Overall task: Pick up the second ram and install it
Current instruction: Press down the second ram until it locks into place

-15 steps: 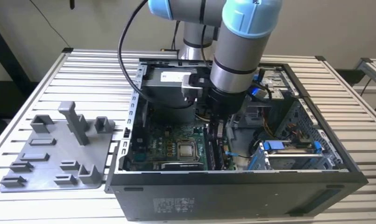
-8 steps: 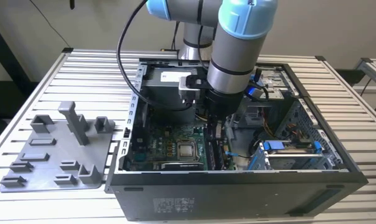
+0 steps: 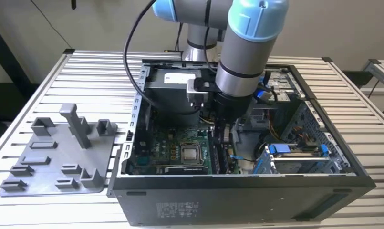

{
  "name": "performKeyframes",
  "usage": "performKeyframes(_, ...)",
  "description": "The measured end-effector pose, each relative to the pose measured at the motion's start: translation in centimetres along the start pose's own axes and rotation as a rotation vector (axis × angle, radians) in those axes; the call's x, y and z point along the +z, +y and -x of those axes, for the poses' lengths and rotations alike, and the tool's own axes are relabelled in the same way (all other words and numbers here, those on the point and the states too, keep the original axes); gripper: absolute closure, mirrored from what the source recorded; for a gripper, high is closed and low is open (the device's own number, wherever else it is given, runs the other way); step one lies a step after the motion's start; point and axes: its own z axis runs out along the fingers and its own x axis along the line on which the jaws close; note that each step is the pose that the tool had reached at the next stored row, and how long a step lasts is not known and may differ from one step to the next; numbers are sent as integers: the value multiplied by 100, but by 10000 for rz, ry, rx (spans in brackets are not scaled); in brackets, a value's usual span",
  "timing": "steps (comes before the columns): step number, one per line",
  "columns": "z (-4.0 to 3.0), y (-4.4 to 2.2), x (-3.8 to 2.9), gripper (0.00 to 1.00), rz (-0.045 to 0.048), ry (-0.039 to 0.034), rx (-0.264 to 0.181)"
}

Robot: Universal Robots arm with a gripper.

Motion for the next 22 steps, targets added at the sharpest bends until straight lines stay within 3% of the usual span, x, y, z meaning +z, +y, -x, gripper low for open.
performKeyframes(5, -1, 5, 64, 89, 2, -22, -196)
performKeyframes(11, -2, 4, 145, 89, 5, 0, -308)
performKeyframes(13, 4, 4, 105, 89, -3, -43, -310)
performKeyframes(18, -1, 11, -91, 89, 2, -18, -310)
performKeyframes(22, -1, 12, -119, 89, 1, -23, -310)
